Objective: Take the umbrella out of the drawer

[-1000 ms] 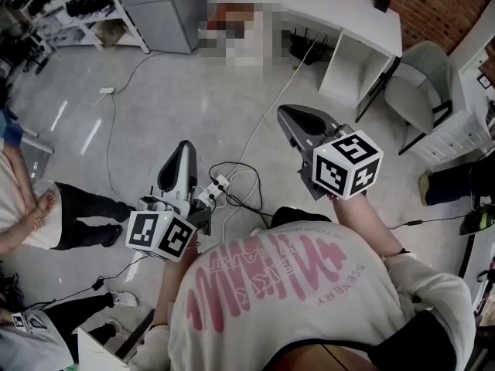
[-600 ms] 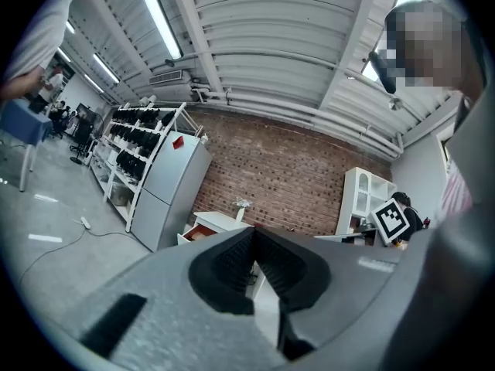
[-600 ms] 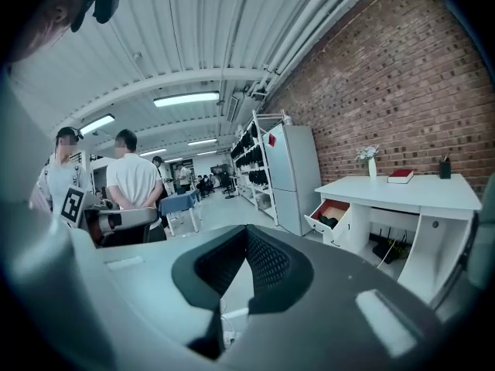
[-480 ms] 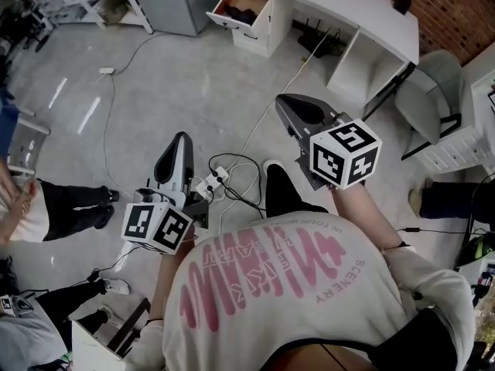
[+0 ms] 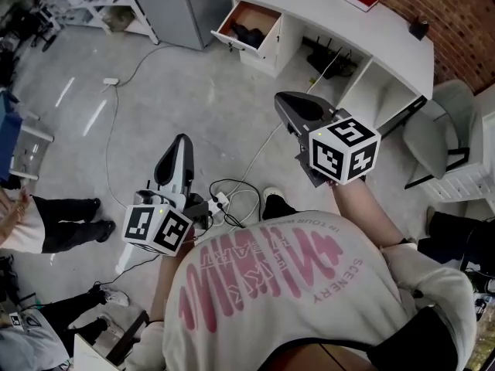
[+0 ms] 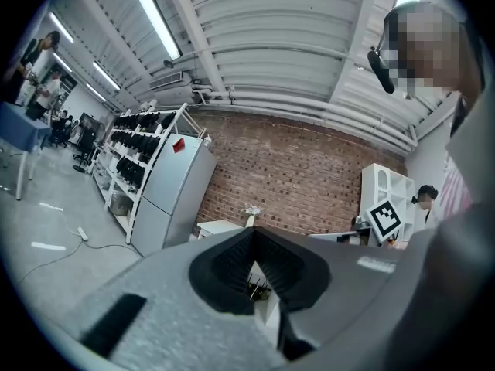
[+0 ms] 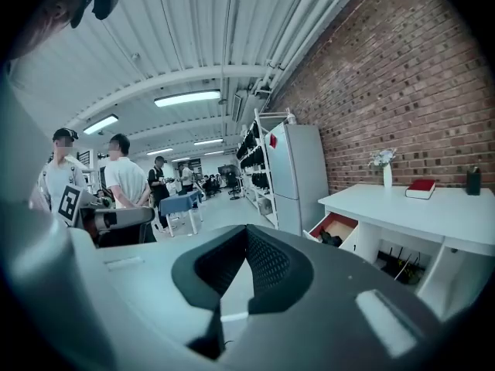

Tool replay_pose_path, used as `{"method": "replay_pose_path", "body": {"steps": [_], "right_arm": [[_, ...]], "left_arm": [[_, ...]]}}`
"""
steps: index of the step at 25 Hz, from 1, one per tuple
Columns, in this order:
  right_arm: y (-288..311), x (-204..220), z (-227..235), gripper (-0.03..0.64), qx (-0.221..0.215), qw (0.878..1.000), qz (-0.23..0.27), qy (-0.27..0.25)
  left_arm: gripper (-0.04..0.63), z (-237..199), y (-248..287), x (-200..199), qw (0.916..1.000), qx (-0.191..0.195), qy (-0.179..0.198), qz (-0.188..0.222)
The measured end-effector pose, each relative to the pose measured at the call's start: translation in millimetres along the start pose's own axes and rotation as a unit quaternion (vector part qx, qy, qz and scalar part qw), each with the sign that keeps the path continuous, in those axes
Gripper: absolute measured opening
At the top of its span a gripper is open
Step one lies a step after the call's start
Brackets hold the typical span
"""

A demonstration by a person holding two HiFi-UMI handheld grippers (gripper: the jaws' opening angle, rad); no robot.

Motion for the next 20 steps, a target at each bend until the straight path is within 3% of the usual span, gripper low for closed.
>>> {"method": "replay_pose_path", "body": {"steps": [11,20], "right_arm": [[15.3,-34.6,114.6,0.011,-0.002,1.0,0.009,0.012],[19.8,-47.2,151.7,0.011,-0.012,1.0,0.02,0.015]], "left_arm": [[0.005,22.2,112.7,-6.5,0.9999,-0.008,0.002,0.009],[0.005,35.9,149.3,-12.3,0.9997,-0.009,0.012,0.021]]}}
Point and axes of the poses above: the fingertips, and each gripper's own axes: y forward along the fingers, z to its right, x out of its underside, the point moved 3 cm from there along -y, backward along the fingers, and after that the axes turned 12 degrees about -x, right-handed, at the moved point
